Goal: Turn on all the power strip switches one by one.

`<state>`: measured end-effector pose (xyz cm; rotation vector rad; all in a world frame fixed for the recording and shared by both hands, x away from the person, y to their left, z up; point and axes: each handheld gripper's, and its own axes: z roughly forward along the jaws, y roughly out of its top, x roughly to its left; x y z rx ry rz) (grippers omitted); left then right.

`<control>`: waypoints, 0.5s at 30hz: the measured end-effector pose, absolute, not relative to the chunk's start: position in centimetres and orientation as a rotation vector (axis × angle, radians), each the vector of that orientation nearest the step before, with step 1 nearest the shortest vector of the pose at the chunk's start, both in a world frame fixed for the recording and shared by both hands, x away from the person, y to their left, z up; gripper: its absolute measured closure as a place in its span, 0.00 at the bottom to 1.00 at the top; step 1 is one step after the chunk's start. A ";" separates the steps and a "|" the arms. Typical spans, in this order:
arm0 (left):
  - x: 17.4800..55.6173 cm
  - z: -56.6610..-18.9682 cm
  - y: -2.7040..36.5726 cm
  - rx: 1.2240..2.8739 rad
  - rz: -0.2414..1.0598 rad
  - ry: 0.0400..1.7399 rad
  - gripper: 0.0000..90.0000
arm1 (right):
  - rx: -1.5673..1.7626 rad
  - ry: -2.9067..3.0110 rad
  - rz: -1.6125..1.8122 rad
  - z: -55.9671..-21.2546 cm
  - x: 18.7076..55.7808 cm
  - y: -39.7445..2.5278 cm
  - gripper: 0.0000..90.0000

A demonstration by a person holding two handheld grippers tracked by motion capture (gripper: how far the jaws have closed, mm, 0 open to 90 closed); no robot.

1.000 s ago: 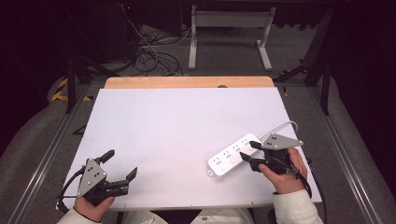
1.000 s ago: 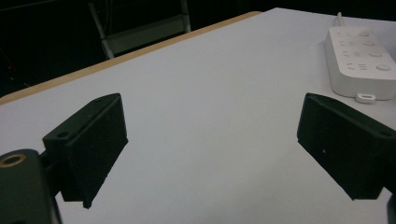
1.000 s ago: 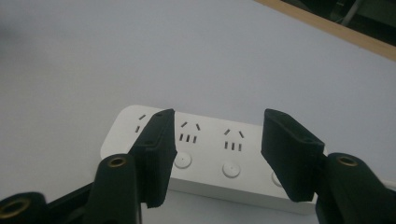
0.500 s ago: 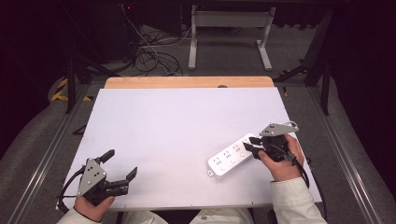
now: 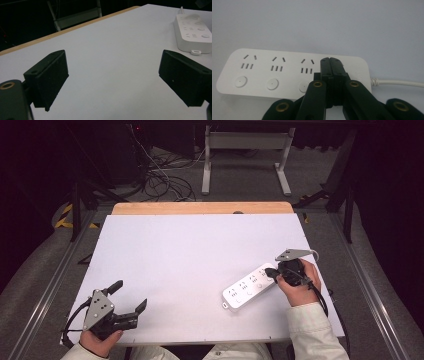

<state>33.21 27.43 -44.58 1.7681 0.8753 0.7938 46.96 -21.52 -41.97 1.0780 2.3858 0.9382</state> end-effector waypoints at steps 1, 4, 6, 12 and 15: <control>33.2 -44.6 27.4 1.768 0.794 0.875 0.10 | 1.085 2.388 0.938 -42.1 47.1 -21.6 1.00; 33.2 -44.6 27.4 1.768 0.794 0.874 0.10 | 1.109 2.395 0.929 -42.5 47.4 -21.7 1.00; 33.2 -44.6 27.4 1.768 0.794 0.874 0.10 | 1.114 2.401 0.927 -42.6 47.4 -21.7 1.00; 33.2 -44.6 27.4 1.770 0.793 0.872 0.10 | 1.123 2.407 0.908 -42.7 47.7 -21.8 1.00; 33.2 -44.6 27.5 1.769 0.793 0.873 0.10 | 1.129 2.406 0.869 -42.9 47.9 -21.8 1.00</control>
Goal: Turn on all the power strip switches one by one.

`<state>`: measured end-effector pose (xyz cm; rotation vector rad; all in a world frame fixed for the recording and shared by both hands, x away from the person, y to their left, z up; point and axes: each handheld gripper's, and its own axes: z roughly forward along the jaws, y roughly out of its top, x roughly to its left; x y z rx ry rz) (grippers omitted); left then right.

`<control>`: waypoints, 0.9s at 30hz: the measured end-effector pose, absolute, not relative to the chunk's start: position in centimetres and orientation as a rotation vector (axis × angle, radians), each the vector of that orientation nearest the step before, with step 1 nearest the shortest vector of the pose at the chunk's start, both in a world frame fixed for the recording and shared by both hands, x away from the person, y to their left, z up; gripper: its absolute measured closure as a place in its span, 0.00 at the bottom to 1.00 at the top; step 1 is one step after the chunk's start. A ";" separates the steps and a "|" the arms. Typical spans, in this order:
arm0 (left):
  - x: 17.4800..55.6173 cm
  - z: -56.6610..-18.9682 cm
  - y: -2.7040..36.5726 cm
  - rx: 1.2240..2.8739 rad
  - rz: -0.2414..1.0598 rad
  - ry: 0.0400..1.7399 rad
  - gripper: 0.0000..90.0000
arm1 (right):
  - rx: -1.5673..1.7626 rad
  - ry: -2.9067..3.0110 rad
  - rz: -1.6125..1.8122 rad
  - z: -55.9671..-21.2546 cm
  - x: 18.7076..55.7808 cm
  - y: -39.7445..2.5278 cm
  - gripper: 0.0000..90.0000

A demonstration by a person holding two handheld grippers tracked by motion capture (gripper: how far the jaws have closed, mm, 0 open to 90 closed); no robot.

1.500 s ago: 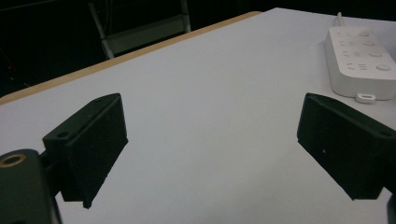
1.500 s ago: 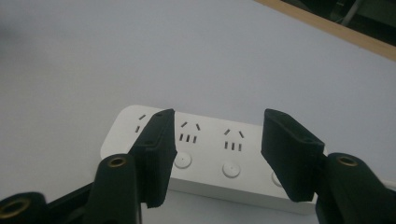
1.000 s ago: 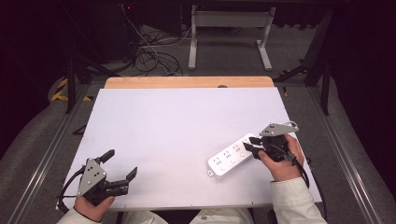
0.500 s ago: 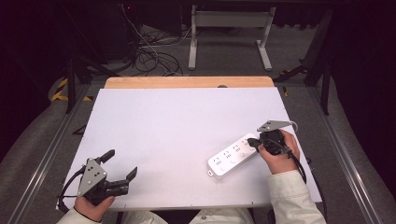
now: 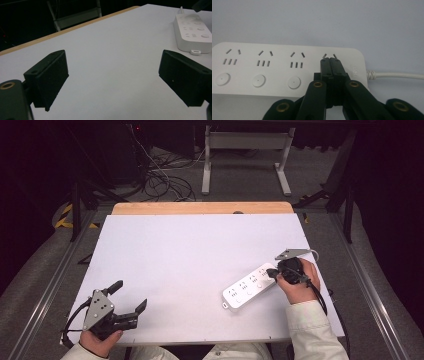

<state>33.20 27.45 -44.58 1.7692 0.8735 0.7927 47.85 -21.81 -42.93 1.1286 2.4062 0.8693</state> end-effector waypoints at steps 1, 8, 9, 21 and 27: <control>33.2 -44.6 27.5 1.769 0.793 0.874 0.10 | 1.132 2.415 0.853 -43.1 48.0 -21.7 1.00; 33.2 -44.6 27.4 1.769 0.793 0.874 0.10 | 1.131 2.439 0.800 -43.6 48.2 -21.5 1.00; 33.2 -44.6 27.5 1.770 0.793 0.874 0.10 | 1.130 2.444 0.787 -43.7 48.3 -21.4 1.00; 33.2 -44.6 27.4 1.770 0.793 0.874 0.10 | 1.133 2.448 0.727 -44.0 48.4 -21.2 1.00; 33.2 -44.6 27.5 1.769 0.792 0.873 0.10 | 1.138 2.446 0.732 -44.1 48.5 -21.3 1.00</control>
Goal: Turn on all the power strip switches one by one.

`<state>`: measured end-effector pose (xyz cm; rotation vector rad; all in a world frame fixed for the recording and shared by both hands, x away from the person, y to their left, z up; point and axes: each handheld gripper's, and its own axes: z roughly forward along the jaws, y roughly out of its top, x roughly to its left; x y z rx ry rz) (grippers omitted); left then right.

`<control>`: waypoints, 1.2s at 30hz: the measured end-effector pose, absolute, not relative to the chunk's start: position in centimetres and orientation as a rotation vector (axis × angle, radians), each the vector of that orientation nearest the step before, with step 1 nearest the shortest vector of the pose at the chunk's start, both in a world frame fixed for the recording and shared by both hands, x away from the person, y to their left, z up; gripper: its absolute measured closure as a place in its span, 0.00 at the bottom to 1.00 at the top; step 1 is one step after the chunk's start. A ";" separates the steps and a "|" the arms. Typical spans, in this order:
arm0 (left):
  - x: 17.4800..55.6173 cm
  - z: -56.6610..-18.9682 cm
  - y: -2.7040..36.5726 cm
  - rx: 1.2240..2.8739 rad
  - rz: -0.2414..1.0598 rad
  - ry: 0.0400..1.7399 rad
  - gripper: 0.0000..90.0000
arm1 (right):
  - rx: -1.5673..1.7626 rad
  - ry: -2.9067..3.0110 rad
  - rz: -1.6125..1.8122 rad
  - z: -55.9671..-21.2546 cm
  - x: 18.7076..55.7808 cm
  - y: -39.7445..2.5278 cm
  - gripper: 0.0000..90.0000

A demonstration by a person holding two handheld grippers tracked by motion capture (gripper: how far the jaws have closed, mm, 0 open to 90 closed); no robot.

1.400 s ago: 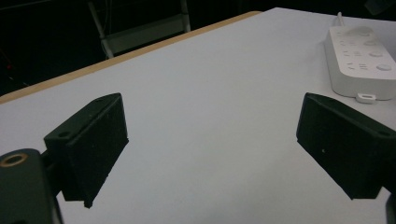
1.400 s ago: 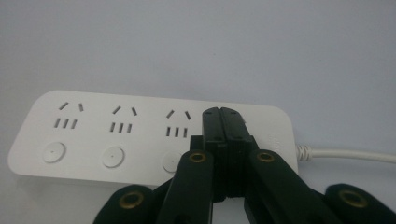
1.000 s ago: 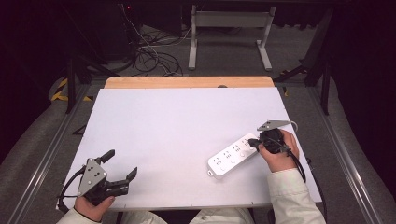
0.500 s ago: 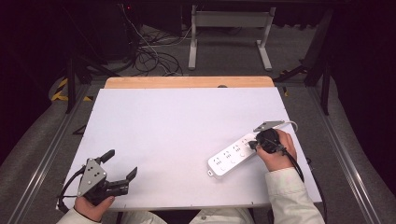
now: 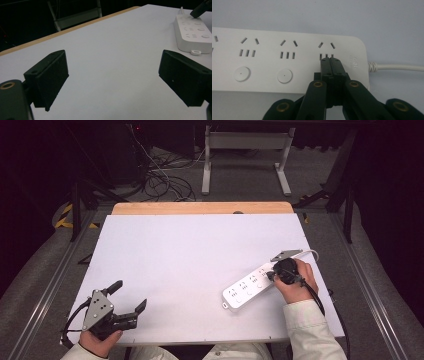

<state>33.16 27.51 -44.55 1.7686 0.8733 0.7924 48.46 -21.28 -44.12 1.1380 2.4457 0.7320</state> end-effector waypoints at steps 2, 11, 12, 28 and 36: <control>33.2 -44.6 27.5 1.770 0.792 0.872 0.10 | 1.139 2.443 0.726 -44.1 48.5 -21.2 1.00; 33.1 -44.6 27.5 1.764 0.789 0.876 0.10 | 1.132 2.400 0.640 -44.3 48.4 -20.8 1.00; 33.1 -44.5 27.5 1.765 0.791 0.875 0.10 | 1.133 2.401 0.636 -44.3 48.4 -20.7 1.00; 33.2 -44.6 27.5 1.772 0.791 0.874 0.10 | 1.113 2.430 0.700 -44.5 48.1 -20.2 1.00; 33.1 -44.6 27.6 1.768 0.792 0.877 0.10 | 1.124 2.403 0.650 -44.5 48.1 -19.7 1.00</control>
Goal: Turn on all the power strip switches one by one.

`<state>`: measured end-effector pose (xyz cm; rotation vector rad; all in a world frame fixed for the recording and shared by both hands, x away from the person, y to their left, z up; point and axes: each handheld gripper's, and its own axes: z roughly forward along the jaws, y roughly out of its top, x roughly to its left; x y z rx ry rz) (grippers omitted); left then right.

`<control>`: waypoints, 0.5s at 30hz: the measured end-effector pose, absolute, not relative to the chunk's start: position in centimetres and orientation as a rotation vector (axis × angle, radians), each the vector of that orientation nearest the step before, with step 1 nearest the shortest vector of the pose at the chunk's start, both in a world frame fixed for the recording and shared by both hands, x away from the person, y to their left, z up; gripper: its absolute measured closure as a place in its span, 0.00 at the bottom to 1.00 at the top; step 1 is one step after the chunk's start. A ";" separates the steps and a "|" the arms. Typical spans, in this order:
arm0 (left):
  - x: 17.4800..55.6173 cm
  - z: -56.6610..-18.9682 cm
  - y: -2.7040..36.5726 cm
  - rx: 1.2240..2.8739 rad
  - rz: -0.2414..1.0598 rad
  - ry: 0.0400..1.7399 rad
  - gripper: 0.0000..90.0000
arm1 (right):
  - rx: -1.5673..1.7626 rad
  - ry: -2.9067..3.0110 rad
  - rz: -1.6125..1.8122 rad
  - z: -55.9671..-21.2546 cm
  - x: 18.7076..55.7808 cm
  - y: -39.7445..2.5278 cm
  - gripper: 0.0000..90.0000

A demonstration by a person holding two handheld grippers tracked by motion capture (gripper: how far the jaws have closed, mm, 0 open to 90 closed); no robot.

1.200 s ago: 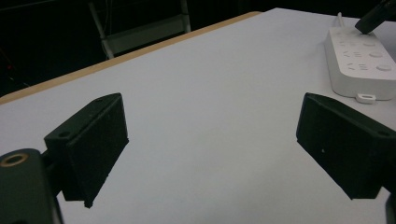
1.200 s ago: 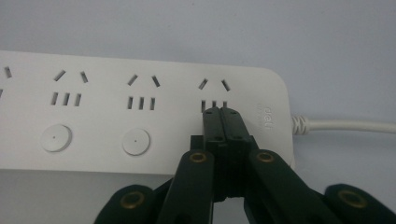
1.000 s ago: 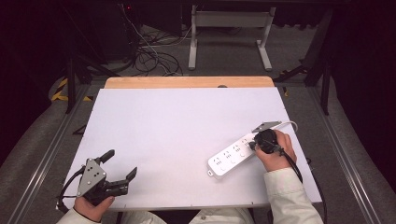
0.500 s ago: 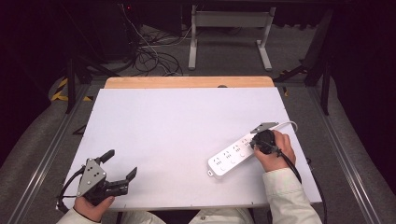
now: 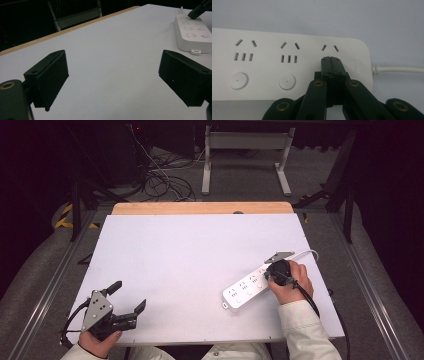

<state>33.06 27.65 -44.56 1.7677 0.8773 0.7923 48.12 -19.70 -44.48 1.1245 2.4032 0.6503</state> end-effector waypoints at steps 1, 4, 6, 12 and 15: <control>33.1 -44.6 27.7 1.769 0.794 0.877 0.10 | 1.127 2.401 0.645 -44.5 48.1 -19.7 1.00; 33.1 -44.6 27.6 1.769 0.794 0.874 0.10 | 1.148 2.397 0.621 -44.5 48.0 -19.5 1.00; 33.0 -44.5 27.6 1.768 0.792 0.875 0.10 | 1.142 2.398 0.615 -44.5 48.0 -19.4 1.00; 33.1 -44.5 27.6 1.770 0.791 0.874 0.10 | 1.156 2.344 0.844 -44.5 47.5 -20.3 1.00; 33.3 -44.6 27.5 1.774 0.788 0.881 0.10 | 1.102 2.324 0.898 -43.0 46.9 -20.2 1.00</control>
